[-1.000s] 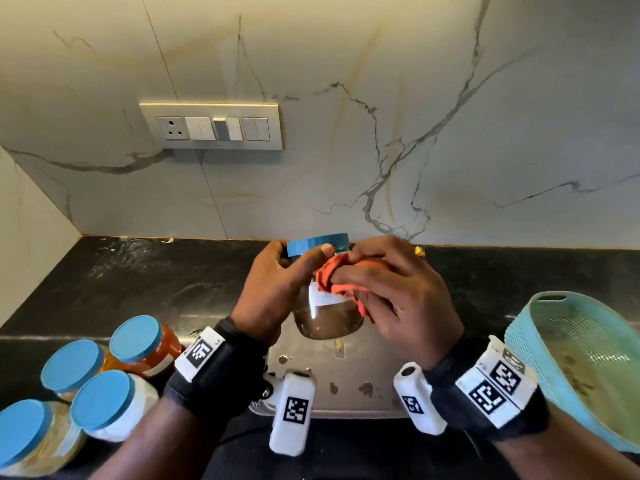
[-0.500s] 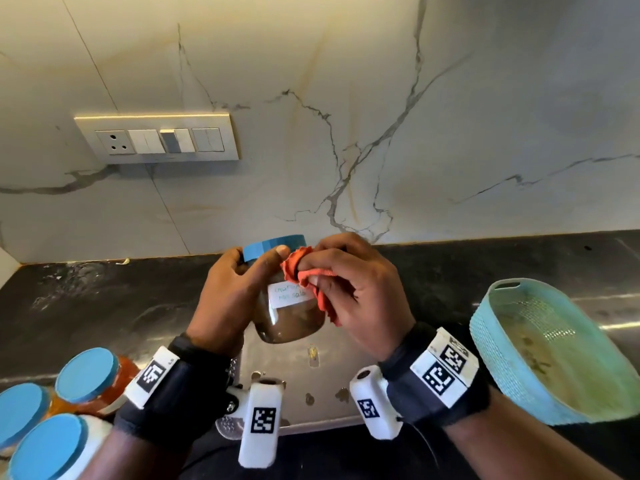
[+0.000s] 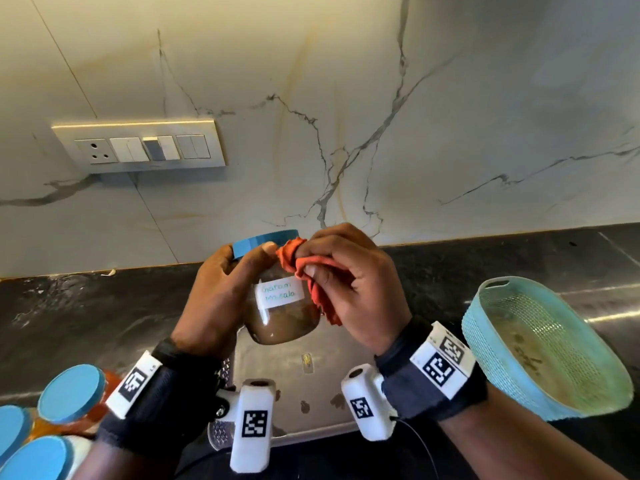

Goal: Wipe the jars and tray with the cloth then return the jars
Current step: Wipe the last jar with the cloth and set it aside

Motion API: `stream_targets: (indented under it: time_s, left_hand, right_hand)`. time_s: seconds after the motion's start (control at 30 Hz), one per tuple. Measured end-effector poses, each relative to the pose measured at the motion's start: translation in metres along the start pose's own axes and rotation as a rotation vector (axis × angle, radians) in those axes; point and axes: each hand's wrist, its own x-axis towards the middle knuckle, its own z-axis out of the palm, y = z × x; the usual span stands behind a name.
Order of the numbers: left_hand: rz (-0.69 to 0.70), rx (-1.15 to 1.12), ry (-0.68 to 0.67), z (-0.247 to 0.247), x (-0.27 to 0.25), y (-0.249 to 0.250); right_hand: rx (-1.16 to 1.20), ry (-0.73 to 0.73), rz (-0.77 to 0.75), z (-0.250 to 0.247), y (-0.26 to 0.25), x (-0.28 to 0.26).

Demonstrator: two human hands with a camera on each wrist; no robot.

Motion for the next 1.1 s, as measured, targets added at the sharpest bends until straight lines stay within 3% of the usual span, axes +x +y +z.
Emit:
stream_targets:
  time_s: [0.07,0.2,0.33,0.57,0.83,1.03,1.1]
  left_hand:
    - [0.000,-0.035,0.011,0.002,-0.001,0.004]
    - [-0.059,-0.160,0.050,-0.002,-0.003,0.009]
    - [-0.125,-0.237,-0.021,0.001,-0.006,0.009]
    - [-0.053,-0.013,-0.013,0.005,-0.009,-0.001]
    - [-0.059,-0.134,-0.002,0.019,-0.014,-0.004]
    - [-0.060,-0.162,0.053,0.010,-0.009,-0.001]
    - [-0.065,-0.173,0.036,0.011,-0.010,-0.003]
  right_hand:
    - [0.013,0.012,0.019,0.002,-0.004,-0.003]
    - [-0.063,-0.074,-0.117,0.006,-0.012,-0.028]
    - [-0.165,-0.083,-0.183,0.004,-0.002,-0.025]
    - [-0.252,-0.215,-0.327,0.011,-0.001,-0.034]
    - [-0.073,0.015,-0.056,-0.001,0.001,0.000]
    - [-0.188,-0.194,-0.281,0.000,-0.005,-0.029]
    - [-0.196,-0.158,-0.272,0.000,0.000,-0.021]
